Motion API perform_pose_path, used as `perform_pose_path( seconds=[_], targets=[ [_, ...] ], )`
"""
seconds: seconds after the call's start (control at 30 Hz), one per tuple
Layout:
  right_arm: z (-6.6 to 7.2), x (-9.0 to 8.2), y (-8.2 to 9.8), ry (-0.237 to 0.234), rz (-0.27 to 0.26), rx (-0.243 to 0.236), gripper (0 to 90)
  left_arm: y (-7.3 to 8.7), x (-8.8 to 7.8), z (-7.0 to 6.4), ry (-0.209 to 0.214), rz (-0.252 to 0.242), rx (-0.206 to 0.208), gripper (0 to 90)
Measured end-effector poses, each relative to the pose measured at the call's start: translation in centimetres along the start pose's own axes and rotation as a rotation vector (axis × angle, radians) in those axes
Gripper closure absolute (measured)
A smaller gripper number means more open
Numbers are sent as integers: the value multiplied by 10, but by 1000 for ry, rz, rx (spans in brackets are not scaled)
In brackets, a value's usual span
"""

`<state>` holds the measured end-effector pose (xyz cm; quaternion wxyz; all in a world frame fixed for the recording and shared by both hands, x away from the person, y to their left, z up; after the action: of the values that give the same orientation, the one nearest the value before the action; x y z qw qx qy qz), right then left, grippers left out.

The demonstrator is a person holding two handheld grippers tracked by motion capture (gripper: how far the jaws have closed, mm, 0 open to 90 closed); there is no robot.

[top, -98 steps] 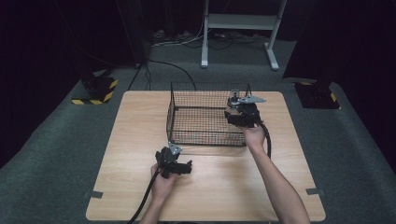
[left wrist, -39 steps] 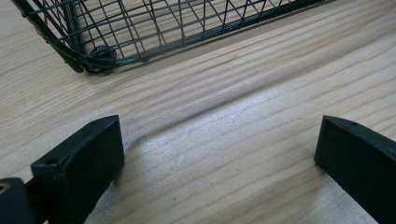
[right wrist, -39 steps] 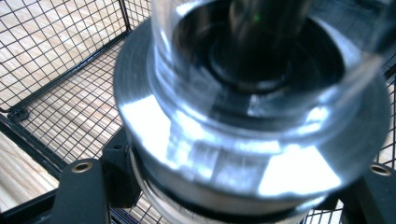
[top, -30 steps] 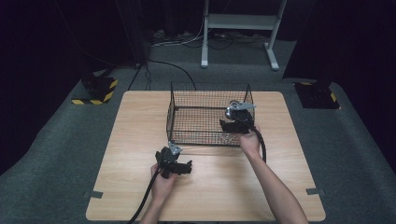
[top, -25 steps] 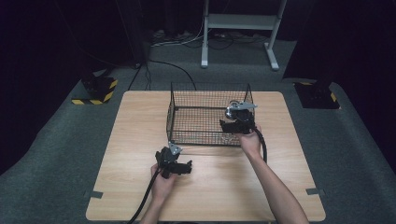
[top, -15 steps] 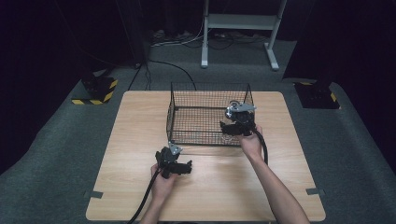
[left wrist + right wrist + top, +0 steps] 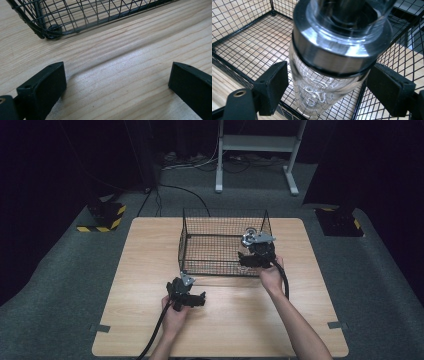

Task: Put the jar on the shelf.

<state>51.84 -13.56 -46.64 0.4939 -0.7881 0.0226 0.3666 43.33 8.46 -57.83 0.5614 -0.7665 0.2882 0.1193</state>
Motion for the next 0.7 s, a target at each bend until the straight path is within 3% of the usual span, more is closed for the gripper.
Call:
perform_pose_path(
  seconds=[0.7],
  targets=[
    [-1,-10,14,-7,-12,23,191,0,0,0,0,0,0,15]
  ],
)
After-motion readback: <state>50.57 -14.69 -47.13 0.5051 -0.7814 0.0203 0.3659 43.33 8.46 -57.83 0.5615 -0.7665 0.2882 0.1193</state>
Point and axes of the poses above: each handheld gripper's, and its own axes: x roughly forward along the jaws, y roughly out of its underside, z roughly to its left, the point moved 4 cm from there along x, roughly forward along the jaws, and after that the axes turned 7 degrees about -x, right-handed, at the moved point
